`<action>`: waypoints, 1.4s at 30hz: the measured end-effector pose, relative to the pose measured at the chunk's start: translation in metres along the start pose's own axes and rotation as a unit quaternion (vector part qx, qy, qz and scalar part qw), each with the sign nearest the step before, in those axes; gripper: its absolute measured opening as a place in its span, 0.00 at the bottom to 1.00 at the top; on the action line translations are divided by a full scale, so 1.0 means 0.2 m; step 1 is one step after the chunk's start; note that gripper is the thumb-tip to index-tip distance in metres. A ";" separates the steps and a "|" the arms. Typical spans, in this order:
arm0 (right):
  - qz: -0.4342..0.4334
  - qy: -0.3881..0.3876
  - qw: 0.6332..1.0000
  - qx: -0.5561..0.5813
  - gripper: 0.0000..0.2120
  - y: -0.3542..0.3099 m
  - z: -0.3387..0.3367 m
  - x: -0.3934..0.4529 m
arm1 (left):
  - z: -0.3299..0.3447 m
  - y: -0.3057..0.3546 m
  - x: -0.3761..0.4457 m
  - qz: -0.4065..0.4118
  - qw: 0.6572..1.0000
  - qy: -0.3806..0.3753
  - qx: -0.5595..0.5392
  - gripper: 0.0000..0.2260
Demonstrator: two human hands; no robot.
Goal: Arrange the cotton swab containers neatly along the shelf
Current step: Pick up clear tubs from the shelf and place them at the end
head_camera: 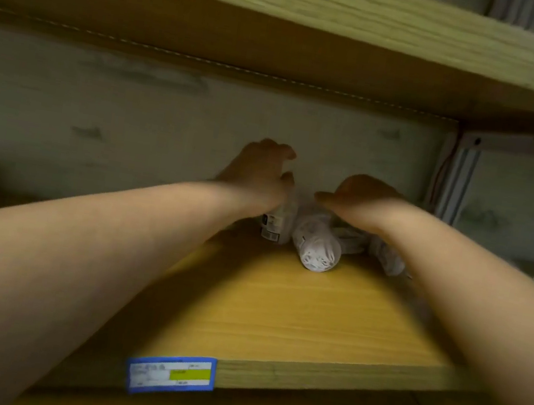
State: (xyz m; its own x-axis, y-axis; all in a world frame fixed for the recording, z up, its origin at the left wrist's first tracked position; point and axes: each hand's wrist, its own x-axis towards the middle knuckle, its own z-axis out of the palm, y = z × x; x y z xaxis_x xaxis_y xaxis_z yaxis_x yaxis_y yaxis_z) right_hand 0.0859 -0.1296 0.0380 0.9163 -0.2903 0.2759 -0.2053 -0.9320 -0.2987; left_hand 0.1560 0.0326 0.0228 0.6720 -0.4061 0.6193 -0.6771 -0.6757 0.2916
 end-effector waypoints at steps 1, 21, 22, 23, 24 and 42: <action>-0.002 -0.018 1.000 -0.013 0.26 0.01 0.04 0.01 | 0.04 0.04 0.01 -0.014 0.999 -0.029 0.003 0.21; -0.062 -0.059 0.994 0.067 0.27 0.17 0.02 -0.17 | 0.22 0.11 0.02 -0.151 0.983 -0.100 0.023 0.22; -0.059 -0.032 0.993 0.095 0.27 0.19 0.03 -0.17 | 0.23 0.11 0.00 -0.159 0.982 -0.101 -0.004 0.23; -0.060 -0.008 0.990 0.129 0.24 0.22 0.04 -0.17 | 0.23 0.11 -0.03 -0.159 0.982 -0.101 -0.025 0.25; -0.062 0.010 0.985 0.163 0.21 0.24 0.06 -0.17 | 0.23 0.12 -0.05 -0.155 0.982 -0.101 -0.036 0.28; -0.115 -0.011 0.823 0.557 0.13 -0.14 0.19 -0.40 | -0.43 -0.04 -0.61 -0.107 0.912 -0.067 -0.391 0.19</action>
State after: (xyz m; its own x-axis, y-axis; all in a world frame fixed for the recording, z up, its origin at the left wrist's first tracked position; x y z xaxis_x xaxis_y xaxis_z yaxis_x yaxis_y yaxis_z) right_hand 0.0308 -0.0720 -0.0109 0.8953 -0.1186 0.4293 0.4055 -0.1816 -0.8959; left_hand 0.0535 0.1405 0.0072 0.8093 -0.4223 0.4083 -0.4981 -0.1250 0.8581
